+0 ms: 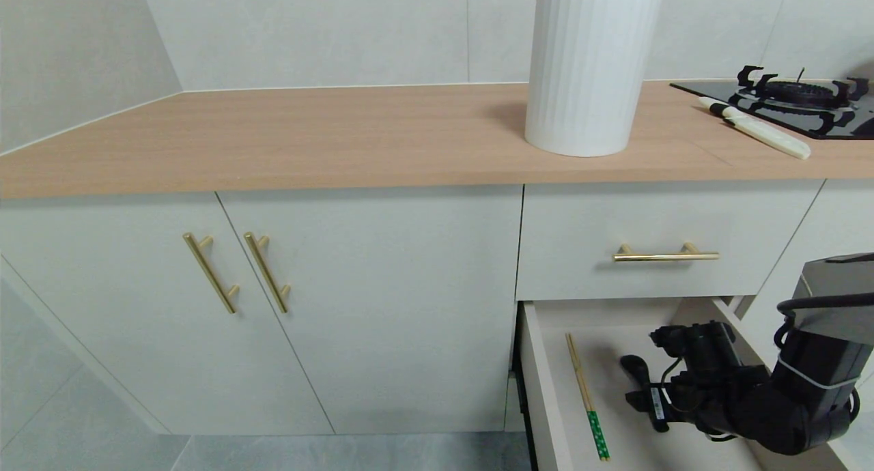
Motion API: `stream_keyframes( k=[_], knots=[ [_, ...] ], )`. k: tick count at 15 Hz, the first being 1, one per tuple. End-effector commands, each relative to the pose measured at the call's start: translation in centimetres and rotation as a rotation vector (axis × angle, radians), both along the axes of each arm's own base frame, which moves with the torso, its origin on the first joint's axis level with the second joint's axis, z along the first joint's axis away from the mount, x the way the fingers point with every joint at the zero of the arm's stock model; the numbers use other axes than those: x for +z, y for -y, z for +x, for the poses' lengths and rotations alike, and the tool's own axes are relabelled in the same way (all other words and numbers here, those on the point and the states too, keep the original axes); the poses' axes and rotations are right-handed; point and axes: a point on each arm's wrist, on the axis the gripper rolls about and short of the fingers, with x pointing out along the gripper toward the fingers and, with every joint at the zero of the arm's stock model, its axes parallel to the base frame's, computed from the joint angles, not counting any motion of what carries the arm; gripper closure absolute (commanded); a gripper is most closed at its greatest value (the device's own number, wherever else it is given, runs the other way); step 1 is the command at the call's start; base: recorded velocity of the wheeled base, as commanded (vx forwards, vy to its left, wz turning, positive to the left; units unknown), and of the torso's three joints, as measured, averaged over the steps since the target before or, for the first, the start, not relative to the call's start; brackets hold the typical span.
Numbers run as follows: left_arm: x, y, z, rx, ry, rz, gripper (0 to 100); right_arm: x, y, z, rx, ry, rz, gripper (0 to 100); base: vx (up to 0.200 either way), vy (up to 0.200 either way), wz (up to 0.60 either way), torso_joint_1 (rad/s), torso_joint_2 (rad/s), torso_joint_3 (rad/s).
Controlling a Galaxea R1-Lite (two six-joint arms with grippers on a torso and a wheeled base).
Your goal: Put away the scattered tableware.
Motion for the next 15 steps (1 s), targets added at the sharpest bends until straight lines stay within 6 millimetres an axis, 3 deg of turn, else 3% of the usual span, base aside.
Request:
stream_keyframes(
  k=[1,10,13,15],
  knots=[
    [0.0,0.0,0.0,0.001,-0.001,0.0,0,1.2,0.0,-0.1,0.0,0.036,0.007,0,0.0,0.0,0.0,0.0,0.0,0.0],
    [0.0,0.0,0.0,0.001,-0.001,0.0,0,12.7,0.5,-4.1,0.015,0.134,0.034,0,0.0,0.0,0.0,0.0,0.0,0.0],
    [0.0,0.0,0.0,0.001,-0.001,0.001,0,16.8,-0.8,-7.2,0.048,0.077,0.086,0,0.0,0.0,0.0,0.0,0.0,0.0],
    [0.0,0.0,0.0,0.001,-0.001,0.0,0,18.4,-1.3,-8.6,0.076,0.04,0.095,0,0.0,0.0,0.0,0.0,0.0,0.0]
  ],
)
